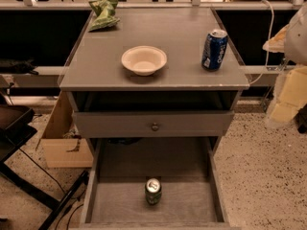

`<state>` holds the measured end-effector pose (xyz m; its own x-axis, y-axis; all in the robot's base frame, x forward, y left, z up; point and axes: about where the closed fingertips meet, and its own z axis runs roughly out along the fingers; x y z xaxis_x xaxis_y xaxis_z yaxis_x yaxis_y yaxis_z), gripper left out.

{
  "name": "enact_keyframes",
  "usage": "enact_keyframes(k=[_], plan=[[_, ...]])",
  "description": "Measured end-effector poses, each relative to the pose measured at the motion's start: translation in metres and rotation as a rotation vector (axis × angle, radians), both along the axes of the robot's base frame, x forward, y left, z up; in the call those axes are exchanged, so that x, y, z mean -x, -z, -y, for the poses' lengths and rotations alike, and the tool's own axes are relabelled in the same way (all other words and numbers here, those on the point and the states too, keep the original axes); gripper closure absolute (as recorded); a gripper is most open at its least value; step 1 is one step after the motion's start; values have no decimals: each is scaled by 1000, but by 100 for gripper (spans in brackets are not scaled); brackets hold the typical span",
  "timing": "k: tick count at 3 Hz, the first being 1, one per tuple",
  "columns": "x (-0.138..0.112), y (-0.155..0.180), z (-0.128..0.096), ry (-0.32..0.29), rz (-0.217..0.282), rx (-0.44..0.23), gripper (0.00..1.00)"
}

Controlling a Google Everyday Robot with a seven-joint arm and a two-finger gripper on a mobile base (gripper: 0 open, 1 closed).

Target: Pick green can from middle drawer and place on counter

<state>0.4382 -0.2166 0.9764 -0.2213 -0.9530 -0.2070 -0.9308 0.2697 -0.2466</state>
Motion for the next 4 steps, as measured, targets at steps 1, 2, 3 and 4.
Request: enact_keyframes(k=[1, 2, 3, 4], plan=[[0, 0, 1, 3, 10, -7, 0], [2, 34, 9, 21, -4, -86, 0], [13, 98, 13, 21, -28, -226, 0], [22, 176, 6, -14, -51, -370, 0]])
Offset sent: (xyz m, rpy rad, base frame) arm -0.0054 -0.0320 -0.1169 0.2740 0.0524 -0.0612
